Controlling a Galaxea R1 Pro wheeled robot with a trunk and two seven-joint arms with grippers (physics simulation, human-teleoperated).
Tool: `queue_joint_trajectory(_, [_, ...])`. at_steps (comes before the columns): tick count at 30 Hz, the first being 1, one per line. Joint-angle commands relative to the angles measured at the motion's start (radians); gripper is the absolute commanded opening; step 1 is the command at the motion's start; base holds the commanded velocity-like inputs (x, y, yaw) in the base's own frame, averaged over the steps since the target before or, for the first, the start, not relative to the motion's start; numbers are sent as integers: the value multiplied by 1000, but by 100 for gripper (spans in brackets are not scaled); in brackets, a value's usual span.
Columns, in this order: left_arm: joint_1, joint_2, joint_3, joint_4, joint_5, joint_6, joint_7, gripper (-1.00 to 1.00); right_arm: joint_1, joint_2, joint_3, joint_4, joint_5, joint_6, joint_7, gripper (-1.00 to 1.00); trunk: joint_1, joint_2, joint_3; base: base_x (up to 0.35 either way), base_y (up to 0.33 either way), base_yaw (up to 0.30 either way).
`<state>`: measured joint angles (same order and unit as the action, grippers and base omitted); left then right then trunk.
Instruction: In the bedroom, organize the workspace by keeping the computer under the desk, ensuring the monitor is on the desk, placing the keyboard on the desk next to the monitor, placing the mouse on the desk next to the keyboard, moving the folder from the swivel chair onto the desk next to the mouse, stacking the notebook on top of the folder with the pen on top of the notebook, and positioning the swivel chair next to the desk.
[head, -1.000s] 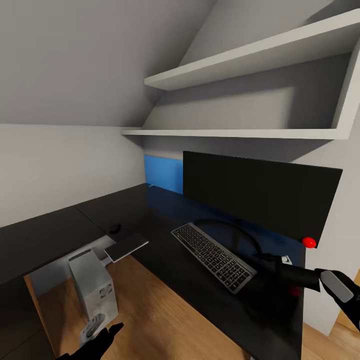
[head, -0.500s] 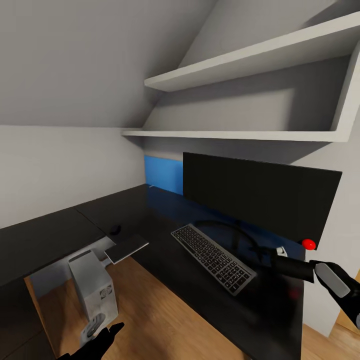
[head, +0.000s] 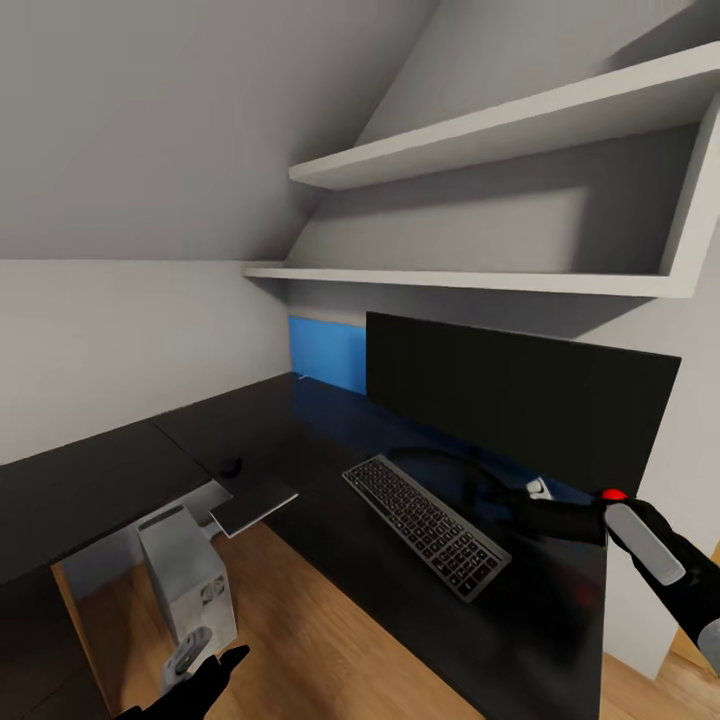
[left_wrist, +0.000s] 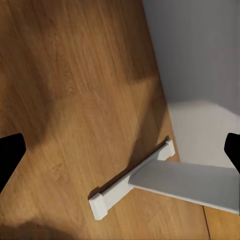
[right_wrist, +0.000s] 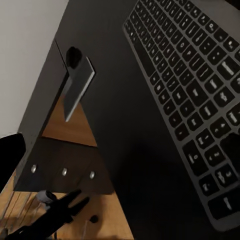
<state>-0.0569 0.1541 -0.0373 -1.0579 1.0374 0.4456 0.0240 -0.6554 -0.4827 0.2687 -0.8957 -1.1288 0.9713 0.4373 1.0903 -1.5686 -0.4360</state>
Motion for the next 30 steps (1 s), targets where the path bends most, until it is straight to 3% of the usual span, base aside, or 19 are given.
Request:
queue_joint_trajectory(1, [-1,0,-2,0,6,2,3,100,5,5,3,-22,8,-4,-18,100,-4,7,2,0,0,0])
queue_joint_trajectory(4, [-2,-1,-2,0,5,2,4,100,14,24,4,-62,10,-16,-73,100,-15,28,11,0,0,0])
queue_joint_trajectory(10, [-4,2,7,1,9,4,2,100,30,111,6,-145,50,-80,-261,100,-38,70,30,0,0,0])
queue_joint_trajectory(12, [-4,3,33,2,9,9,1,100,35,160,7,-166,92,-110,-334,100,-46,84,37,0,0,0])
queue_joint_trajectory(16, [-8,6,62,5,8,15,0,100,40,226,13,-178,178,-147,-382,100,-61,112,49,0,0,0])
queue_joint_trajectory(20, [-10,20,77,20,7,17,-1,100,45,272,20,-184,276,-184,-404,100,-77,140,62,0,0,0])
queue_joint_trajectory(23, [-10,31,83,38,7,18,-2,100,46,289,23,-186,310,-196,-410,100,-88,161,71,0,0,0])
queue_joint_trajectory(24, [-10,43,87,67,4,16,-1,100,47,331,26,-190,348,-208,-421,100,-92,168,74,0,0,-13])
queue_joint_trajectory(25, [-10,43,87,67,4,16,-1,100,47,331,26,-190,348,-208,-421,100,-96,175,77,0,0,-13])
queue_joint_trajectory(29, [-11,41,85,83,1,14,3,100,47,377,26,-190,370,-213,-474,100,-111,203,90,0,0,-18])
queue_joint_trajectory(30, [-11,39,82,89,0,11,4,100,47,407,26,-193,378,-217,-559,100,-115,210,93,0,0,-7])
